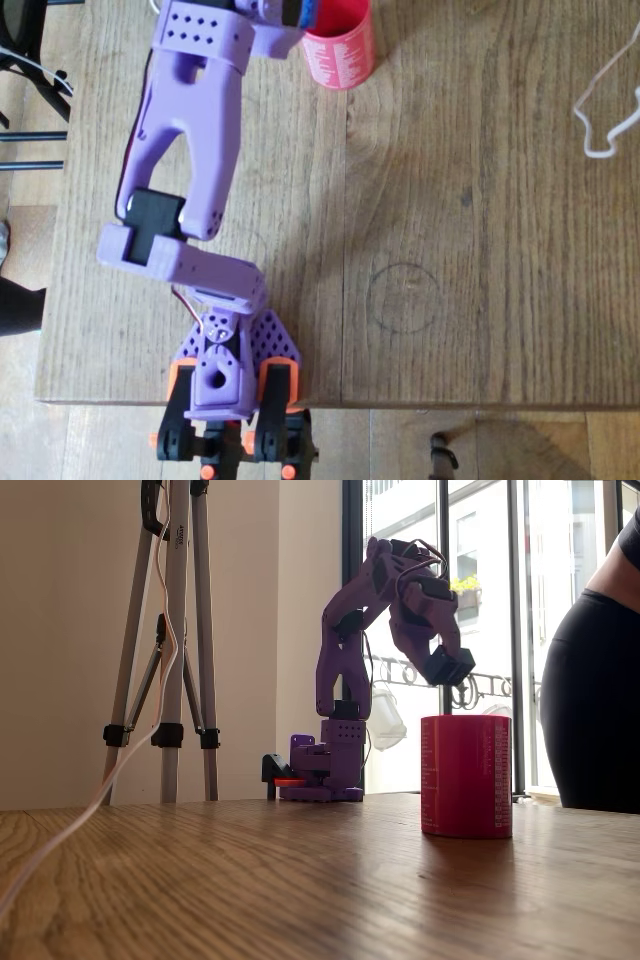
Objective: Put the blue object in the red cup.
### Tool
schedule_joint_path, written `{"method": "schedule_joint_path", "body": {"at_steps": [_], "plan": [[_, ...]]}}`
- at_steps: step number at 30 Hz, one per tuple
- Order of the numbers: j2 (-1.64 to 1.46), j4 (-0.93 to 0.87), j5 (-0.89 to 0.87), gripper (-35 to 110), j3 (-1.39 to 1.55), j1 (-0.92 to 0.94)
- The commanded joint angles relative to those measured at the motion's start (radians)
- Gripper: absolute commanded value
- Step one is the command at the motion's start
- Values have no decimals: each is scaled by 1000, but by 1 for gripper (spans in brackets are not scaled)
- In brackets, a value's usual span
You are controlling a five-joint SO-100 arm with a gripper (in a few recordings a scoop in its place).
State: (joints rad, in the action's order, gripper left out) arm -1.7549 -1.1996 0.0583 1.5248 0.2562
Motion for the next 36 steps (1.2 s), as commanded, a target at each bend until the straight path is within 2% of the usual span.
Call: {"method": "schedule_joint_path", "body": {"at_steps": [1,6,21,36], "plan": [[23,250,54,1,-23,-26],[80,311,104,1,-34,-14],[155,311,80,1,43,110],[160,316,84,1,54,124]]}}
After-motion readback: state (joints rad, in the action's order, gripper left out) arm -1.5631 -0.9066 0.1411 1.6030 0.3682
